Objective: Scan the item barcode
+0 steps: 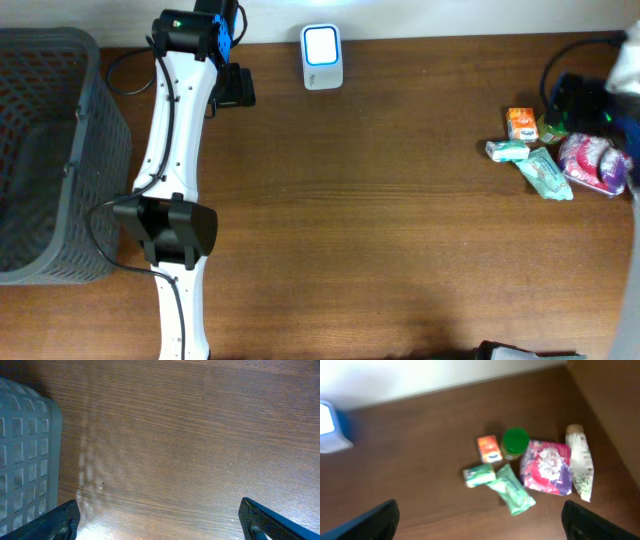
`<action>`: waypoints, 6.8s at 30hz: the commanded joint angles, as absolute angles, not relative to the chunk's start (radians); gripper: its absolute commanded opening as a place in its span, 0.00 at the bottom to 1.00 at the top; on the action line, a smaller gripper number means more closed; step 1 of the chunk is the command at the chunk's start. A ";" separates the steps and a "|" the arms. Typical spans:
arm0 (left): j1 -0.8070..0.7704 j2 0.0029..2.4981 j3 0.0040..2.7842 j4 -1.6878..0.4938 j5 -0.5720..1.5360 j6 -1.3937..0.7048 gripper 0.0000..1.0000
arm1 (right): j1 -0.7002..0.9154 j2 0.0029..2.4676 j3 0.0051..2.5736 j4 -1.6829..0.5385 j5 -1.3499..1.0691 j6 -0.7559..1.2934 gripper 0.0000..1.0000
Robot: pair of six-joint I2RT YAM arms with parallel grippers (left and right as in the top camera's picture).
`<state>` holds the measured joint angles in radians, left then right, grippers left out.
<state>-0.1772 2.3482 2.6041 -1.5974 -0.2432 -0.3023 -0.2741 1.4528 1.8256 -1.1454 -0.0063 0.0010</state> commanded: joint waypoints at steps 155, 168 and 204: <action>-0.290 1.053 0.931 -0.352 -0.093 -0.017 0.99 | -0.007 0.006 0.006 -0.075 -0.048 -0.010 0.99; -0.287 0.855 0.782 -0.360 -0.159 -0.005 0.99 | -0.007 0.006 0.006 -0.075 -0.048 -0.010 0.99; 0.033 0.005 0.122 0.010 0.084 0.107 0.99 | -0.007 0.006 0.006 -0.075 -0.048 -0.010 0.99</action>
<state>0.0139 0.0242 0.2024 -0.0765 0.0090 0.0788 -0.0158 0.0128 0.0147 -0.0746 -0.0490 -0.0040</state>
